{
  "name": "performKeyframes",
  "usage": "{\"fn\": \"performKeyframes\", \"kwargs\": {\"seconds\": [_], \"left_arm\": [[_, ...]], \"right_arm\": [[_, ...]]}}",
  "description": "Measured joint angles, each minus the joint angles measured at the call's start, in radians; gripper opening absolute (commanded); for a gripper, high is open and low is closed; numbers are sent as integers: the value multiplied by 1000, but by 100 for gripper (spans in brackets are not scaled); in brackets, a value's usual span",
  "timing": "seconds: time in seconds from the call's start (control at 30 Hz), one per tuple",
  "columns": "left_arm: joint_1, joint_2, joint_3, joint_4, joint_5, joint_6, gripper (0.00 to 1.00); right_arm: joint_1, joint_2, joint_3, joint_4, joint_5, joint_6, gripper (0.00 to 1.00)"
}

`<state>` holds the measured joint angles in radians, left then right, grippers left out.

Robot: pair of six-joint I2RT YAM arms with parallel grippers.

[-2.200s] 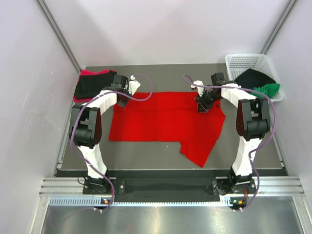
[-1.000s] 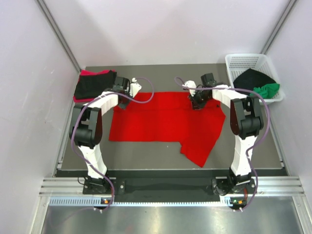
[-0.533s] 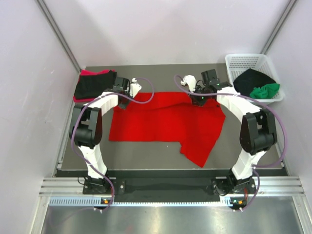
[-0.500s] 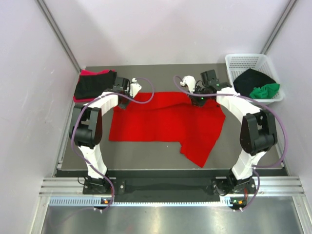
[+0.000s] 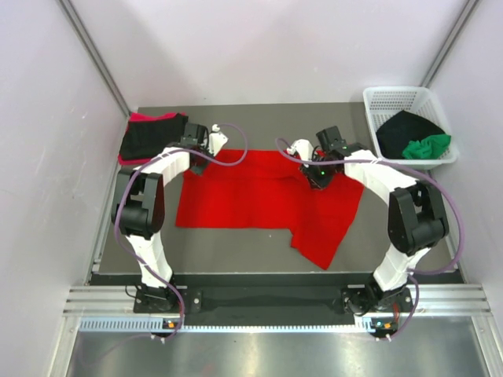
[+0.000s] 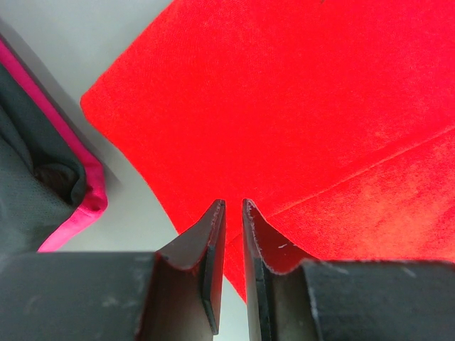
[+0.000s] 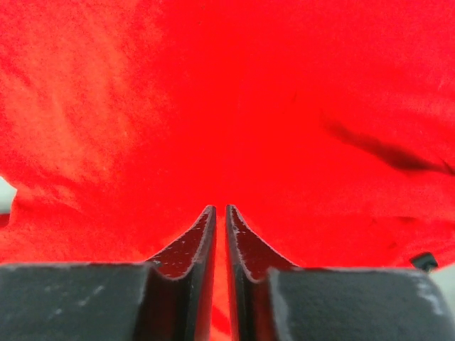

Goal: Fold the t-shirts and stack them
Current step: Fold the tshirt

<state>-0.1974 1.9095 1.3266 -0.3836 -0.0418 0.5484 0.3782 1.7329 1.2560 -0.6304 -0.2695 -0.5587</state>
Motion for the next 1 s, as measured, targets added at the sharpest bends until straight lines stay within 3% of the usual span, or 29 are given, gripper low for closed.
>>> {"fn": "performKeyframes", "kwargs": {"seconds": [0.03,0.1,0.27,0.57,0.7,1.0], "left_arm": [[0,0,2,-2,0,0,21],[0,0,7,-6,0,-1,21],[0,0,18,-9,2,-5,21],[0,0,40,-51,5,-4,23],[0,0,46,-64,4,-4,23],[0,14,51,-92,0,2,22]], "right_arm": [[0,-8,0,-4,7,9,35],[0,-21,1,-6,18,26,43],[-62,-14,78,-21,-29,113,36],[-378,202,289,-49,-245,148,36],[-414,327,336,-129,-330,103,38],[-431,392,434,-201,-392,61,38]]}}
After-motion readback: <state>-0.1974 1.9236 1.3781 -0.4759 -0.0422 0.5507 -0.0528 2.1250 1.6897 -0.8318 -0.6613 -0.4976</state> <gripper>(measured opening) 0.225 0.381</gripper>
